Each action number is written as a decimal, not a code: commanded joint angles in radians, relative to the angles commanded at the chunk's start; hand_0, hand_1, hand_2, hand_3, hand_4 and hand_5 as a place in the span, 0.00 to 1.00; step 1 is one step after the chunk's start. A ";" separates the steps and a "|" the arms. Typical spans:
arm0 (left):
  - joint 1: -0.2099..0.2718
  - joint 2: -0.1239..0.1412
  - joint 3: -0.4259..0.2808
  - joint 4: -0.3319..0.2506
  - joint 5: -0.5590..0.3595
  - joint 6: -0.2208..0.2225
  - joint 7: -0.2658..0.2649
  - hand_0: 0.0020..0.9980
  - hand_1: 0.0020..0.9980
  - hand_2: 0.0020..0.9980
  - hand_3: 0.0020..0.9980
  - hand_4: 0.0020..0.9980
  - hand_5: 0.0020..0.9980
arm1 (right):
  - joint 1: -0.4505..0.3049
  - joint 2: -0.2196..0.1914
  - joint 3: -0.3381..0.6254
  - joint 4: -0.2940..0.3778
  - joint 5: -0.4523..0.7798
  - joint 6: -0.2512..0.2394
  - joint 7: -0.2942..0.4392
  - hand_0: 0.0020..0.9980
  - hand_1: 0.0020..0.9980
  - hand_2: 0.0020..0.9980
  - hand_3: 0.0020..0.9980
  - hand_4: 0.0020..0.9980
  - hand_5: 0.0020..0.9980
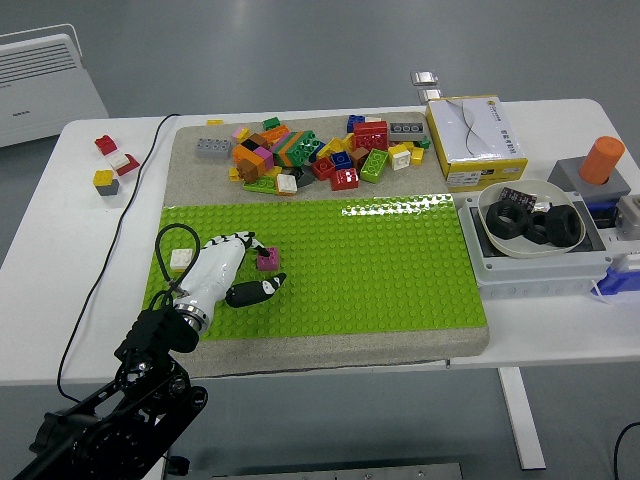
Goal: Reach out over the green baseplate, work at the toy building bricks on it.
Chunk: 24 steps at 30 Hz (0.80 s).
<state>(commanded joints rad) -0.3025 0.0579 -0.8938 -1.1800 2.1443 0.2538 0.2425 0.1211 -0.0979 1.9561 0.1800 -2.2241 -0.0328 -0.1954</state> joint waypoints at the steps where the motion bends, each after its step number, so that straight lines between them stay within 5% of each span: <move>1: 0.000 0.000 0.000 -0.001 0.000 0.002 -0.001 0.96 0.91 0.91 0.61 0.77 0.52 | 0.000 0.000 0.000 0.000 0.000 0.000 0.000 0.67 0.67 0.73 0.75 0.77 0.97; 14: 0.006 0.003 -0.010 -0.029 0.010 0.006 -0.008 0.95 0.90 0.90 0.61 0.77 0.51 | 0.000 0.000 0.001 0.000 -0.003 0.000 -0.001 0.67 0.67 0.73 0.76 0.77 0.98; 18: 0.031 0.016 -0.045 -0.099 0.007 0.007 -0.014 0.95 0.90 0.90 0.61 0.77 0.51 | 0.000 0.000 0.001 0.000 -0.006 0.000 0.000 0.67 0.67 0.73 0.76 0.77 0.98; 24: 0.121 0.070 -0.162 -0.232 -0.084 -0.003 -0.089 0.94 0.88 0.88 0.62 0.77 0.51 | -0.007 0.002 -0.001 0.000 -0.002 -0.001 0.001 0.67 0.67 0.73 0.76 0.77 0.98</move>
<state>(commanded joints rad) -0.1819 0.1276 -1.0562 -1.4118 2.0606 0.2504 0.1535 0.1142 -0.0954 1.9549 0.1800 -2.2257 -0.0338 -0.1947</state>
